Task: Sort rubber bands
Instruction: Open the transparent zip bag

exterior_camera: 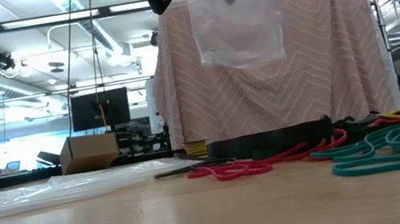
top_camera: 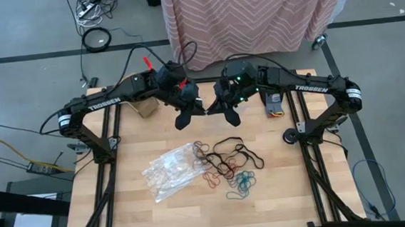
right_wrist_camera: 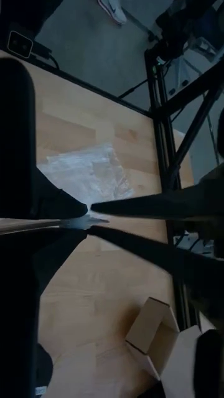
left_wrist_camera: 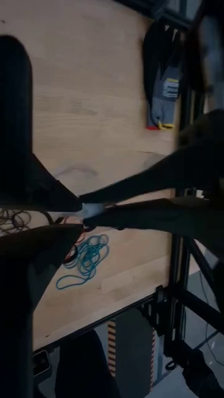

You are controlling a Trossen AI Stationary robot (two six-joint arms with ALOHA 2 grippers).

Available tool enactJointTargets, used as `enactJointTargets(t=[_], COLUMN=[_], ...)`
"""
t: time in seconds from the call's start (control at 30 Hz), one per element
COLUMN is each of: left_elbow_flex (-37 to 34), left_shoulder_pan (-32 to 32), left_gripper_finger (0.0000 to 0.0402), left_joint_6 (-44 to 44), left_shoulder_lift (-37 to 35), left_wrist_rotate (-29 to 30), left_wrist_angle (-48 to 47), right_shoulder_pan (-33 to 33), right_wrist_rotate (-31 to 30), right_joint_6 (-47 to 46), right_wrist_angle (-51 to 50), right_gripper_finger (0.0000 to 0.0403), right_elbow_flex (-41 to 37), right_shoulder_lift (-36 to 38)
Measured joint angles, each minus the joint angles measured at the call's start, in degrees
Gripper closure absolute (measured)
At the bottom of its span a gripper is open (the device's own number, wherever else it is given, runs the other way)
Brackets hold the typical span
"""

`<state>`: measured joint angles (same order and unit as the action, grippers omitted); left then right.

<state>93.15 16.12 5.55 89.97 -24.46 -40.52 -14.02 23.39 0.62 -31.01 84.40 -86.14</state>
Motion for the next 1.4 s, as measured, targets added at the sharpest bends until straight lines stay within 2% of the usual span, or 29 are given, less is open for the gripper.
enactJointTargets(t=[0.47,1.07,1.27,1.4], left_elbow_flex=[0.16,0.14,0.08,0.08], left_shoulder_pan=[0.0,0.0,0.0,0.0], left_gripper_finger=[0.0355,0.0352,0.0392,0.0397], left_joint_6=[0.34,0.41,0.41,0.43], left_shoulder_lift=[-0.02,0.35,0.91,0.92], left_wrist_rotate=[0.26,2.48,2.29,2.9], left_wrist_angle=[-2.75,-0.78,-0.16,-0.37], right_shoulder_pan=[-0.02,-0.28,-0.35,-0.44], right_wrist_rotate=[-0.19,0.23,0.21,0.19], right_joint_6=[-0.19,-1.07,-1.18,-1.16], right_wrist_angle=[1.16,2.15,1.65,1.8], right_gripper_finger=[0.0401,0.0402,0.0402,0.0402], right_elbow_flex=[0.0,0.0,-0.05,-0.07], right_shoulder_lift=[0.06,0.15,0.25,0.21])
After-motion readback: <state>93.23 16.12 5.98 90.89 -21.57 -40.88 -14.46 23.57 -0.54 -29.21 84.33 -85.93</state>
